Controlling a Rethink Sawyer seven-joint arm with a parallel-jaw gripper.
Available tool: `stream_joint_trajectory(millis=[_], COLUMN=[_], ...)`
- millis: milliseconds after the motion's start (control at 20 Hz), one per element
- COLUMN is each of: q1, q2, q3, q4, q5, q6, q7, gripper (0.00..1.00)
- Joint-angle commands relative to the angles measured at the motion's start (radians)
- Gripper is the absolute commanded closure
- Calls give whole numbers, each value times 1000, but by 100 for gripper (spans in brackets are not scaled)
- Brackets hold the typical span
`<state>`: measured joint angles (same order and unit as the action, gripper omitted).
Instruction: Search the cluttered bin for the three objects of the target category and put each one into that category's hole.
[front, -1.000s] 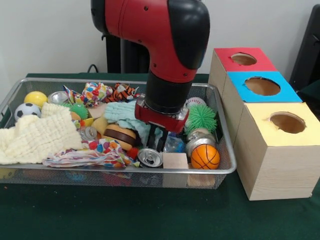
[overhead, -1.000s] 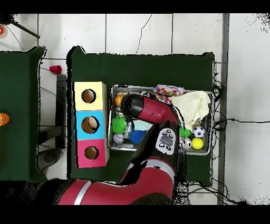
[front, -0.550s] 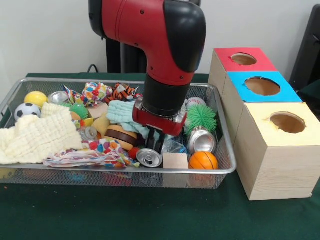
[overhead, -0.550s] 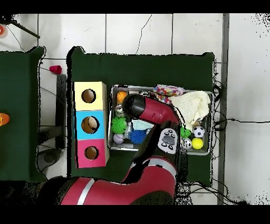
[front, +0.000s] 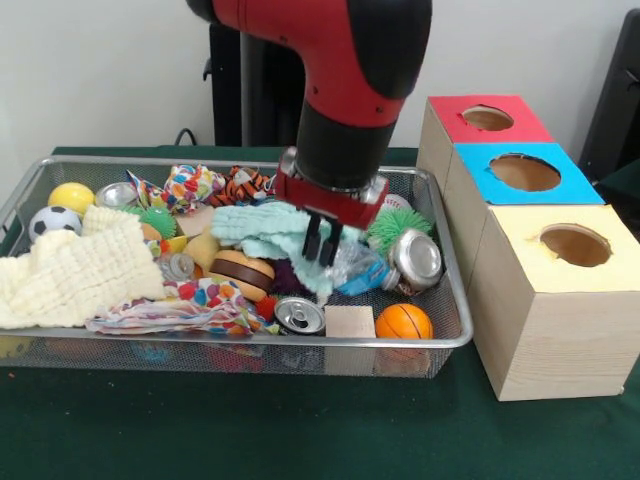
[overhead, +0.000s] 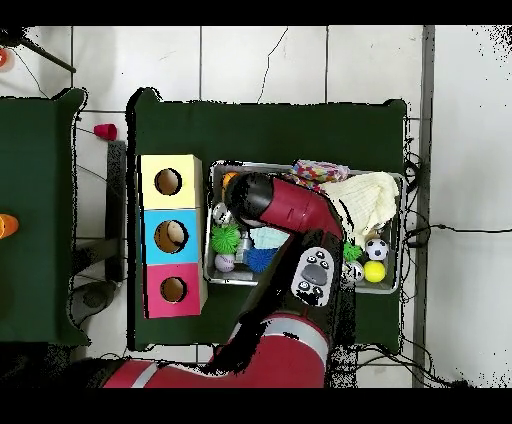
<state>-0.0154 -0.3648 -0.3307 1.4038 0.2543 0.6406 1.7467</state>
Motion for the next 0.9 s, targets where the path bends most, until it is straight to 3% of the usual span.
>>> stream_joint_trajectory(millis=[50, 350, 900], q1=[12, 45, 218], q2=[-79, -96, -135], q3=[2, -9, -130], q4=[-2, 41, 163], q5=[-4, -3, 72], q6=[177, 119, 118], q7=[192, 226, 458], gripper=[100, 100, 100])
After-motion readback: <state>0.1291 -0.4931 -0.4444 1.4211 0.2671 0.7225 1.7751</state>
